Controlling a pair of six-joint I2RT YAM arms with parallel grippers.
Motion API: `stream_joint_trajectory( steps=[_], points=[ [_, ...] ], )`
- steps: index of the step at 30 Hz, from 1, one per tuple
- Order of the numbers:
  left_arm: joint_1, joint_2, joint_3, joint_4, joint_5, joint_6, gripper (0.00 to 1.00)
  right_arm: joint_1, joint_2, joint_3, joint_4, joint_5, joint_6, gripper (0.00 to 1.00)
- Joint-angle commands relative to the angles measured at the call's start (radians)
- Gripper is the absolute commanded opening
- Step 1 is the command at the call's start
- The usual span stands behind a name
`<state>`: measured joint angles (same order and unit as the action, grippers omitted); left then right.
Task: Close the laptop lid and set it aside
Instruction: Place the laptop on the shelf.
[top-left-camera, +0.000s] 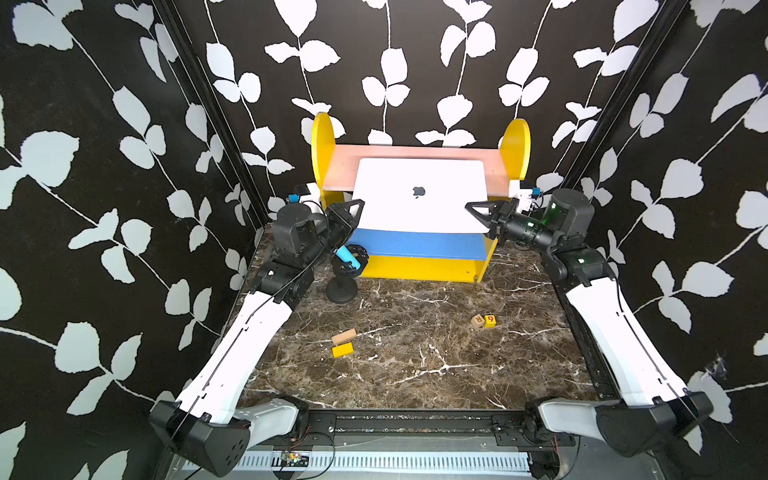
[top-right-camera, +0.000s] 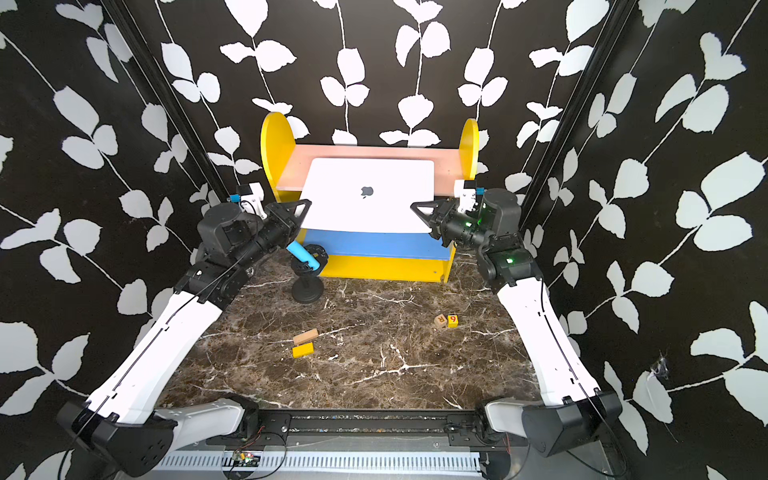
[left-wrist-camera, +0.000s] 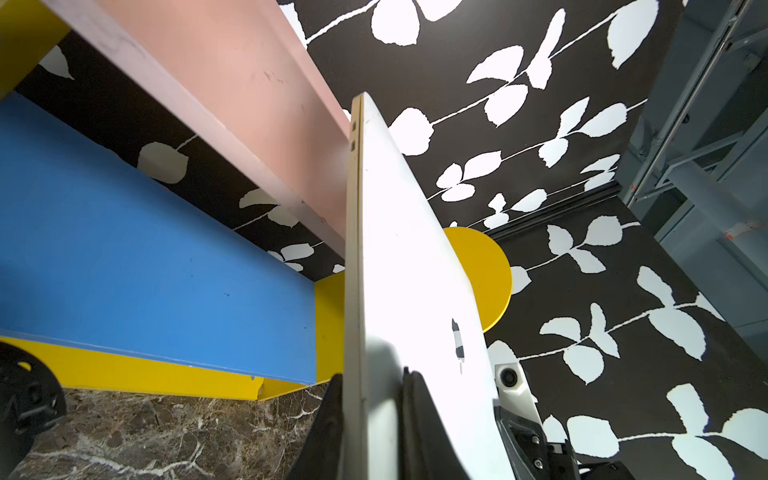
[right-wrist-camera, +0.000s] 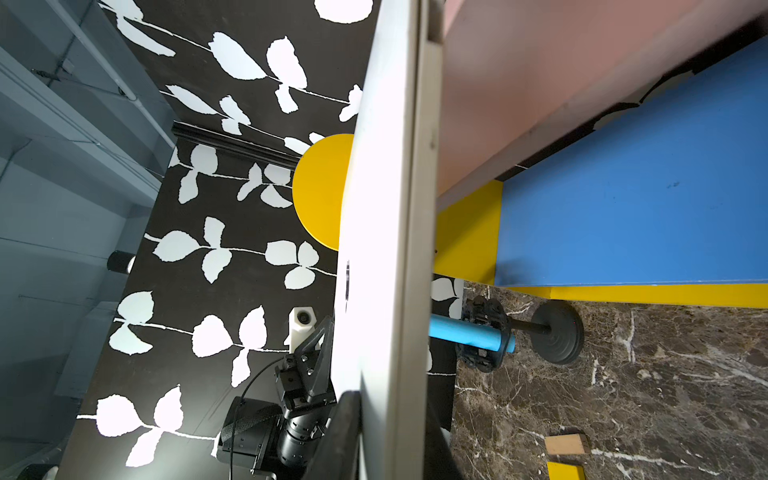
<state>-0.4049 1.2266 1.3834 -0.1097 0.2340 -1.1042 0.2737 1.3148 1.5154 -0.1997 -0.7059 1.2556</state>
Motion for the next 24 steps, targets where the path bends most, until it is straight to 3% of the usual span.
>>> stream_joint_trajectory(
  steps=[1, 24],
  points=[
    [-0.054, 0.042, 0.077, 0.064, 0.201, 0.147, 0.0, 0.07, 0.035, 0.062, 0.054, -0.131, -0.155, 0.0],
    [-0.012, 0.293, 0.346, 0.042, 0.243, 0.14, 0.0, 0.012, 0.252, 0.281, 0.011, -0.162, -0.112, 0.0]
  ],
)
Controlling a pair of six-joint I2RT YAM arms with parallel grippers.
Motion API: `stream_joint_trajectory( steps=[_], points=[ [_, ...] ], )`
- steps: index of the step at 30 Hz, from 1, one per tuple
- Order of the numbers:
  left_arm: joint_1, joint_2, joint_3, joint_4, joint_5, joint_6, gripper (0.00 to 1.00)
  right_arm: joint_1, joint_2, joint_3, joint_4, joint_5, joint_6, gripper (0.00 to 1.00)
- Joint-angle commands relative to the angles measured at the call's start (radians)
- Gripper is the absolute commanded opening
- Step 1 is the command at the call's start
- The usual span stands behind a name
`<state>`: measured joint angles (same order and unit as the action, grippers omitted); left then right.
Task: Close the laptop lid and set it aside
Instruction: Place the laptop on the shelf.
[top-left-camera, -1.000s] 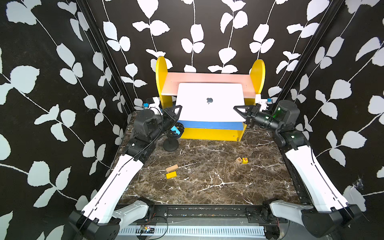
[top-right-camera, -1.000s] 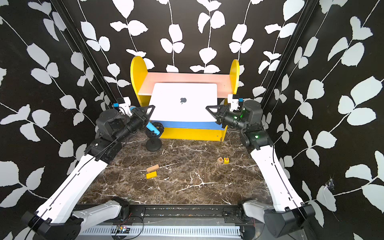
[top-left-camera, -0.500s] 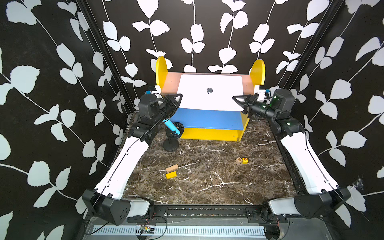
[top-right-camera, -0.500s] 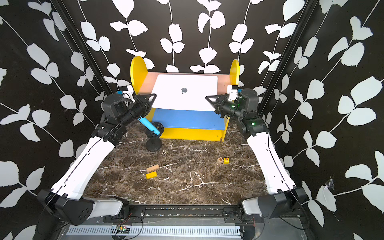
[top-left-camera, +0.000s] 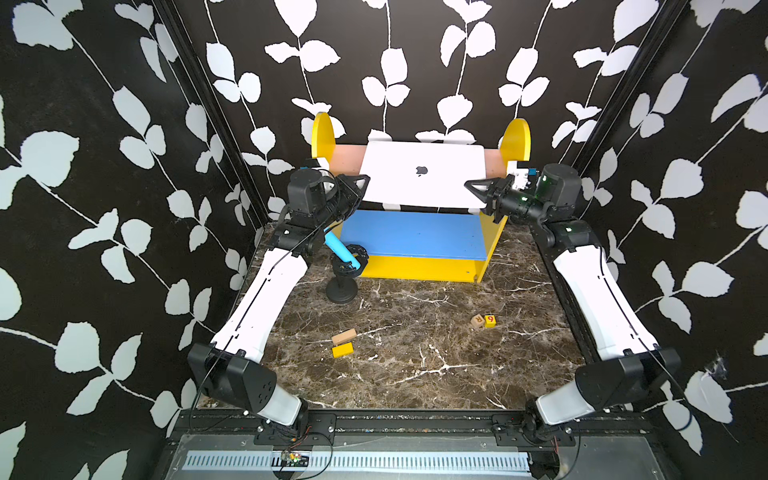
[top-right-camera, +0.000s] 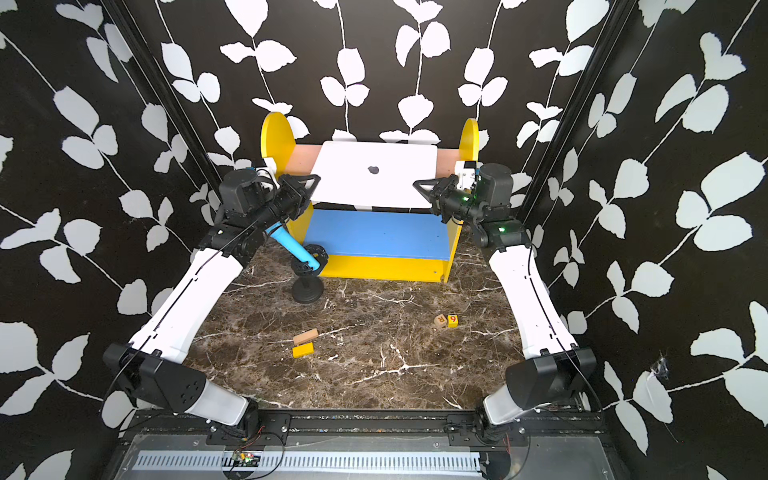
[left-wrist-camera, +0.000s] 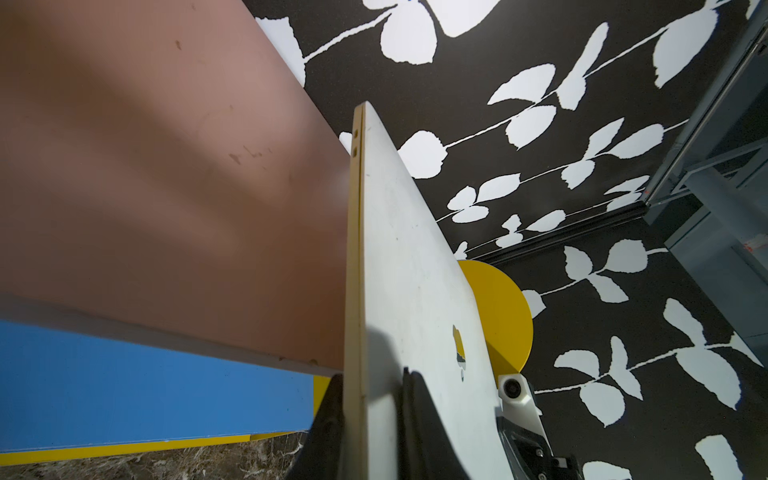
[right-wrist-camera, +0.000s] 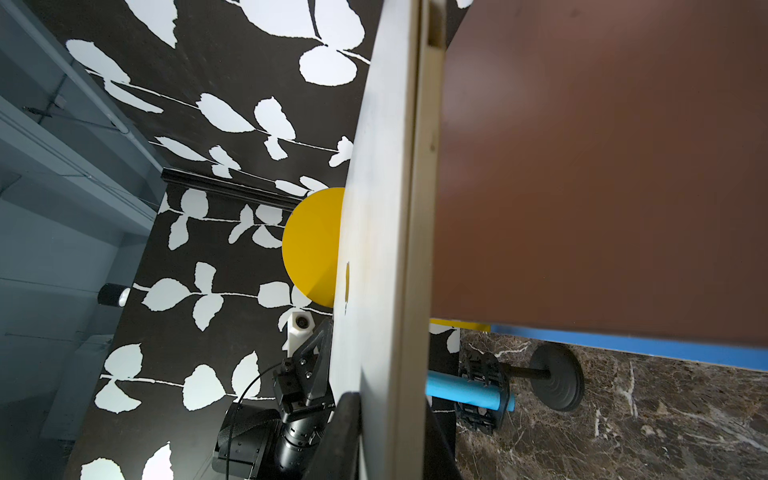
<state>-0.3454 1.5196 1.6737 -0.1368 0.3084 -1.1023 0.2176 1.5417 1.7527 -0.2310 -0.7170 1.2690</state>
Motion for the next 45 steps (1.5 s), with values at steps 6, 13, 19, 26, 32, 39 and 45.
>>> stream_joint_trajectory(
  steps=[6, 13, 19, 26, 32, 39, 45],
  points=[
    [-0.071, 0.007, 0.059, 0.064, 0.166, 0.138, 0.0, 0.066, 0.049, 0.059, 0.039, -0.151, -0.109, 0.0],
    [-0.068, 0.002, 0.051, 0.01, 0.136, 0.133, 0.0, 0.065, 0.051, 0.039, 0.039, -0.14, -0.077, 0.0],
    [-0.066, 0.0, 0.045, -0.008, 0.133, 0.126, 0.0, 0.064, 0.078, 0.014, 0.054, -0.136, -0.051, 0.0],
    [-0.066, -0.015, 0.028, -0.029, 0.118, 0.131, 0.0, 0.063, 0.076, -0.04, 0.08, -0.13, -0.033, 0.02],
    [-0.066, -0.002, 0.028, -0.03, 0.118, 0.125, 0.04, 0.063, 0.097, -0.046, 0.088, -0.127, -0.02, 0.05],
    [-0.066, 0.005, 0.034, -0.033, 0.115, 0.12, 0.29, 0.059, 0.11, -0.024, 0.067, -0.107, -0.019, 0.24],
    [-0.065, 0.01, 0.038, -0.04, 0.112, 0.122, 0.51, 0.044, 0.107, -0.025, 0.067, -0.089, -0.012, 0.34]
  ],
)
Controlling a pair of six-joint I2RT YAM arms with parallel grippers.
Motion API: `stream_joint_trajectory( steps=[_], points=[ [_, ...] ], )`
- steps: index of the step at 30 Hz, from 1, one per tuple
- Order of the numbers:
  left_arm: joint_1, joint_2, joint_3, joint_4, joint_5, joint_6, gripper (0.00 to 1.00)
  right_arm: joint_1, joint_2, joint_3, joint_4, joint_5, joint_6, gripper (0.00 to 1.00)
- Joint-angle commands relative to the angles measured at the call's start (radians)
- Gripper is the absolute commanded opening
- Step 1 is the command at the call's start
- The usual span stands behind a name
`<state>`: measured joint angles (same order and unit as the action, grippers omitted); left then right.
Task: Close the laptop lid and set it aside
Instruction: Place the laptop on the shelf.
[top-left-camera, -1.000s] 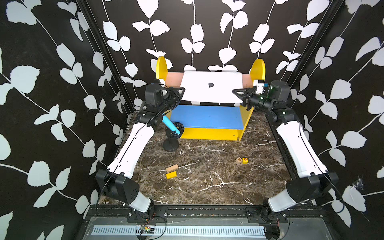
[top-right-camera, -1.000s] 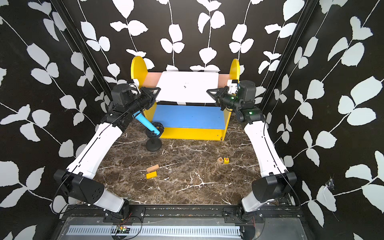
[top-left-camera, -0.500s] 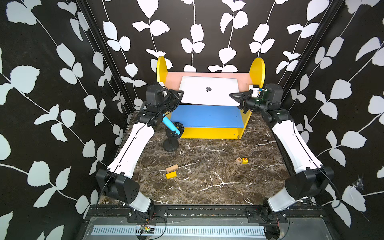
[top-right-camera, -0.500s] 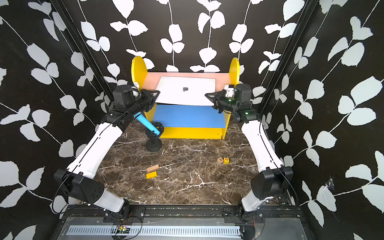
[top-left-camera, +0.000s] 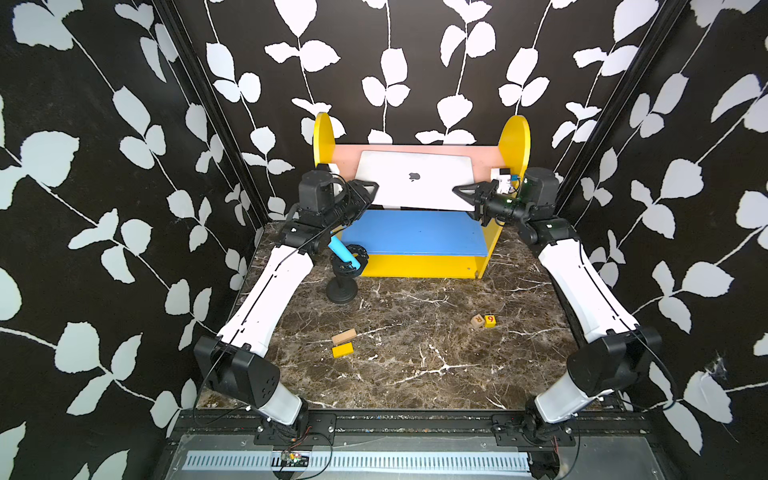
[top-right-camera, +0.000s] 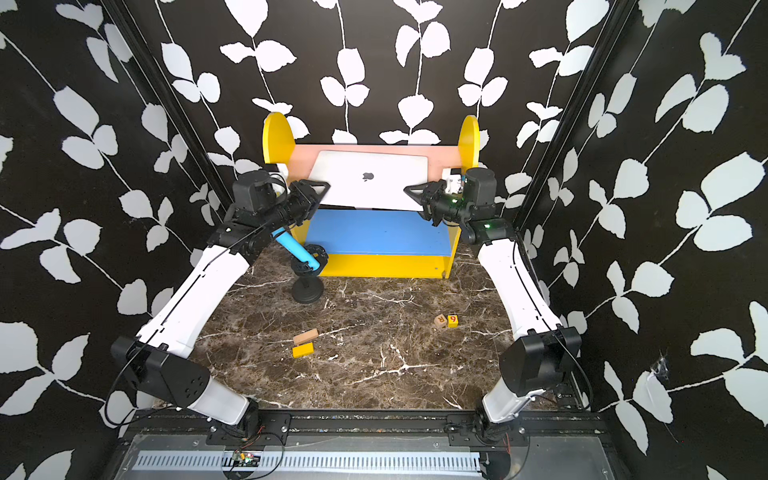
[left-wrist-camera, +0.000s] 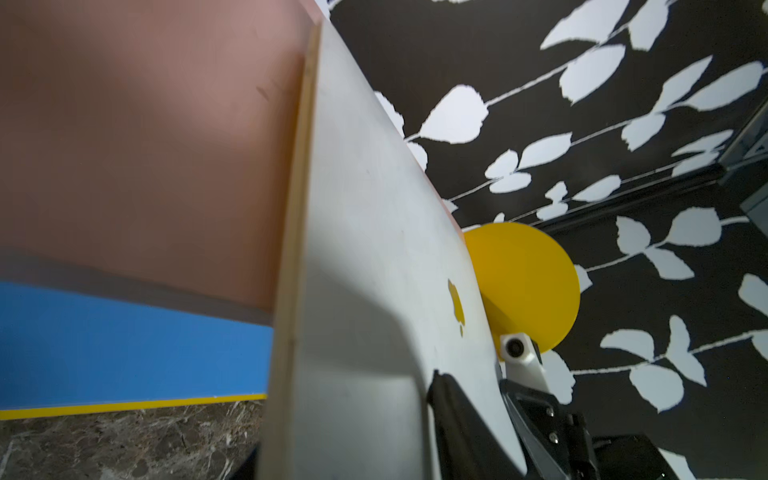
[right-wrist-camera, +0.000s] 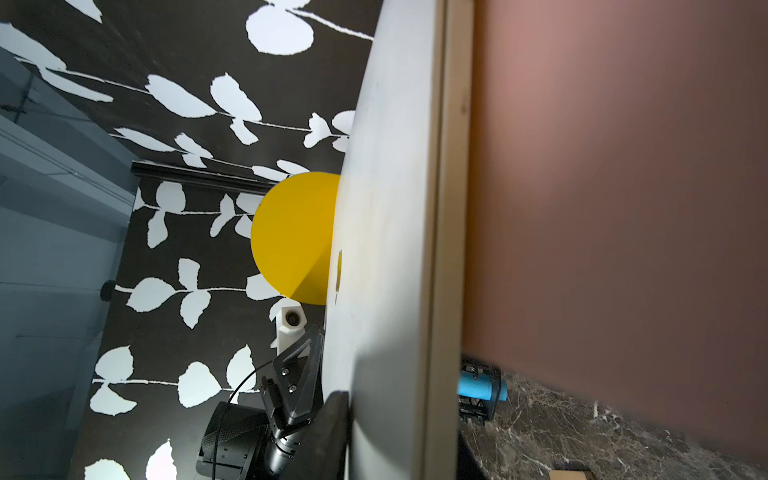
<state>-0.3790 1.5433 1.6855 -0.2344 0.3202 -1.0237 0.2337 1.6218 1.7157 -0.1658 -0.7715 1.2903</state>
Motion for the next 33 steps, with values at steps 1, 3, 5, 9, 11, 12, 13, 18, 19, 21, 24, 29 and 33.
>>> stream_joint_trajectory(
  steps=[1, 3, 5, 9, 11, 12, 13, 18, 19, 21, 24, 29, 33],
  points=[
    [-0.03, -0.012, 0.028, 0.055, 0.1, 0.043, 0.54, 0.027, 0.027, 0.014, 0.004, -0.034, -0.033, 0.36],
    [-0.029, -0.009, 0.034, 0.052, 0.099, 0.043, 0.6, 0.025, 0.032, 0.019, 0.01, -0.04, -0.03, 0.39],
    [-0.028, -0.003, 0.039, 0.05, 0.1, 0.042, 0.66, 0.022, 0.039, 0.03, 0.011, -0.047, -0.024, 0.43],
    [-0.026, 0.008, 0.052, 0.045, 0.103, 0.042, 0.74, 0.015, 0.048, 0.042, 0.017, -0.048, -0.013, 0.49],
    [-0.026, 0.015, 0.065, 0.033, 0.1, 0.045, 0.77, 0.01, 0.049, 0.048, 0.017, -0.046, -0.012, 0.52],
    [-0.026, 0.02, 0.077, 0.019, 0.097, 0.05, 0.78, 0.007, 0.05, 0.053, 0.015, -0.047, -0.012, 0.53],
    [-0.026, 0.025, 0.089, 0.007, 0.092, 0.057, 0.8, 0.004, 0.053, 0.062, 0.012, -0.051, -0.014, 0.55],
    [-0.026, 0.047, 0.124, 0.0, 0.087, 0.058, 0.82, -0.012, 0.057, 0.09, 0.011, -0.05, -0.011, 0.64],
    [-0.026, 0.055, 0.13, 0.002, 0.089, 0.055, 0.82, -0.014, 0.058, 0.099, 0.011, -0.053, -0.012, 0.65],
    [-0.026, 0.069, 0.143, 0.004, 0.089, 0.047, 0.82, -0.019, 0.061, 0.119, 0.0, -0.057, -0.019, 0.67],
    [-0.026, 0.091, 0.164, 0.008, 0.091, 0.036, 0.83, -0.028, 0.059, 0.138, -0.009, -0.057, -0.023, 0.69],
    [-0.026, 0.114, 0.175, 0.036, 0.095, 0.004, 0.82, -0.044, 0.05, 0.151, -0.024, -0.065, -0.033, 0.72],
    [-0.026, 0.129, 0.185, 0.043, 0.095, -0.013, 0.82, -0.052, 0.033, 0.148, -0.051, -0.067, -0.053, 0.73]
  ],
)
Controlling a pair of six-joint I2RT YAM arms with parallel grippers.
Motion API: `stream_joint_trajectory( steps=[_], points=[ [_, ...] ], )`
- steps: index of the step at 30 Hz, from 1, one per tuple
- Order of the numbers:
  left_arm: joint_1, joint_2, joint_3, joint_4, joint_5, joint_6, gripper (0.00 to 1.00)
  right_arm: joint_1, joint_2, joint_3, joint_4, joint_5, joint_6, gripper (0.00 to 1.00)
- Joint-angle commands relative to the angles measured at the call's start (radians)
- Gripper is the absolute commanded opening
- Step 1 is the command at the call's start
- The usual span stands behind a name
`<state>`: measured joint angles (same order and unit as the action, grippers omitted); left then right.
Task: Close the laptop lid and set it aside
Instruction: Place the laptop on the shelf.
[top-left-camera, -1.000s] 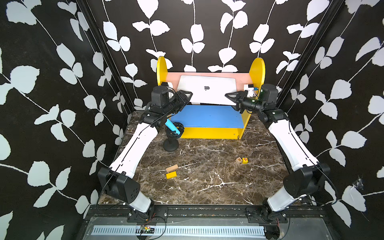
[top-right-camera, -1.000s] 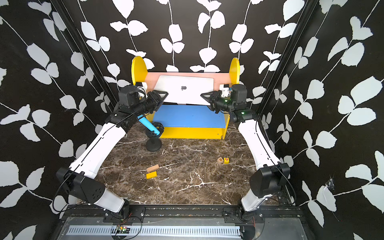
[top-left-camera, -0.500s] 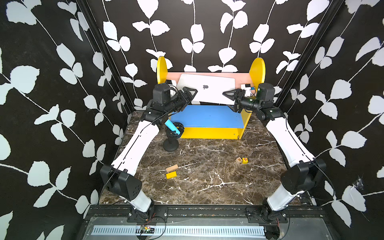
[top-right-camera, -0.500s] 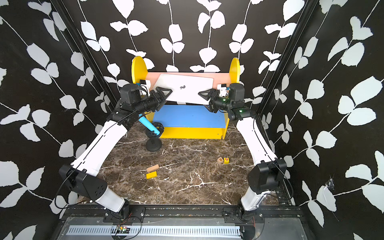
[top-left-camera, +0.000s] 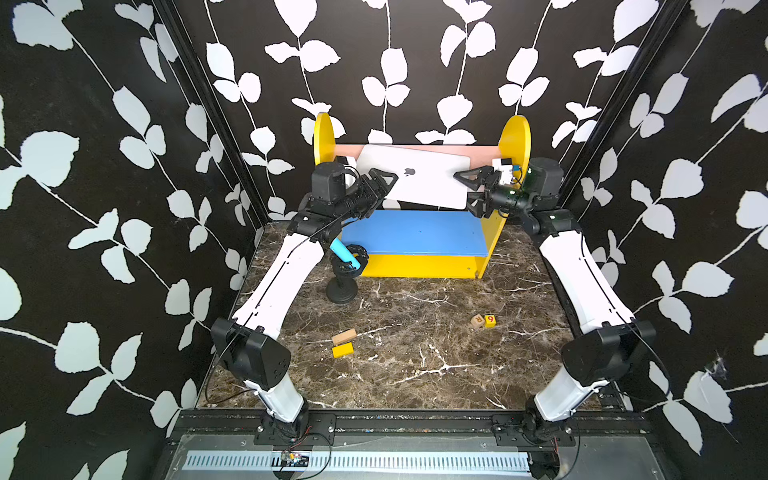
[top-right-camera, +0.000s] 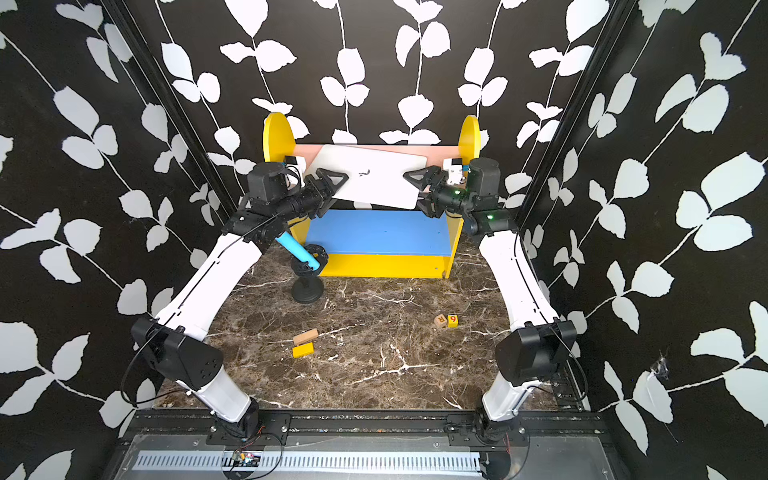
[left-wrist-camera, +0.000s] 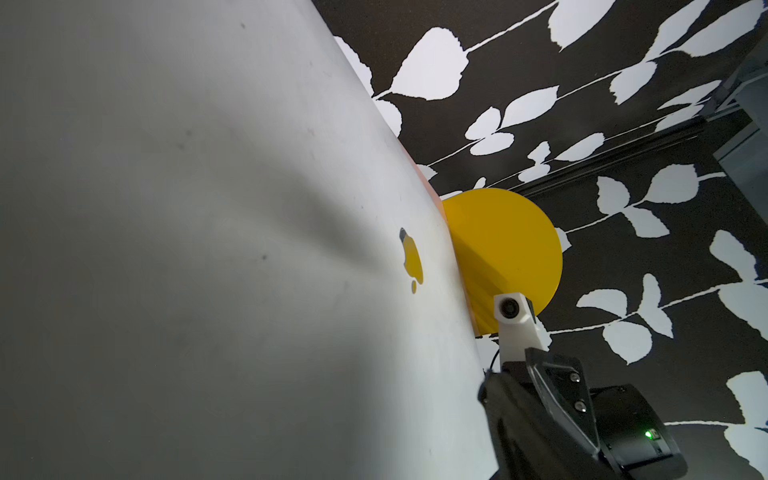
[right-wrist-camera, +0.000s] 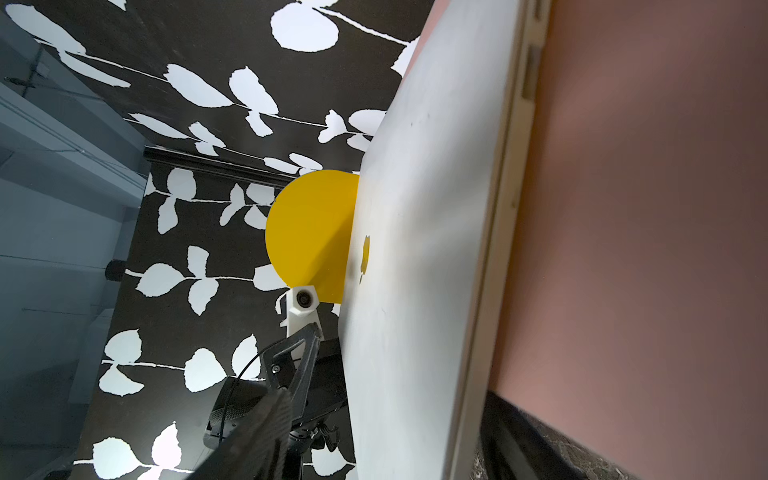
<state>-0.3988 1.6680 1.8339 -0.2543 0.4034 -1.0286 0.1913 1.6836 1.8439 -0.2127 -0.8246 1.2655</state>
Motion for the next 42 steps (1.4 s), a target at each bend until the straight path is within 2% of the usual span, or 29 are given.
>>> stream_joint_trajectory(
  steps=[1, 7, 12, 18, 30, 34, 42],
  points=[
    [-0.006, 0.005, 0.04, 0.064, 0.011, -0.009, 0.82, -0.01, -0.035, 0.016, -0.01, -0.014, -0.032, 0.73],
    [-0.006, 0.008, 0.048, 0.068, 0.011, -0.016, 0.82, -0.009, -0.104, -0.064, -0.049, -0.014, -0.063, 0.71],
    [-0.006, 0.01, 0.047, 0.07, 0.012, -0.02, 0.82, 0.003, -0.187, -0.186, 0.051, -0.046, -0.012, 0.67],
    [-0.006, 0.009, 0.05, 0.075, 0.013, -0.024, 0.82, 0.055, -0.232, -0.219, 0.04, -0.035, -0.017, 0.6],
    [-0.006, -0.014, 0.036, 0.074, 0.009, -0.022, 0.82, 0.132, -0.15, -0.134, 0.09, 0.01, 0.052, 0.36],
    [-0.006, -0.017, 0.028, 0.075, 0.009, -0.019, 0.82, 0.132, -0.12, -0.105, 0.095, 0.028, 0.061, 0.32],
    [-0.006, -0.017, 0.025, 0.079, 0.013, -0.016, 0.82, 0.129, -0.052, -0.028, 0.057, 0.035, 0.04, 0.31]
  ],
)
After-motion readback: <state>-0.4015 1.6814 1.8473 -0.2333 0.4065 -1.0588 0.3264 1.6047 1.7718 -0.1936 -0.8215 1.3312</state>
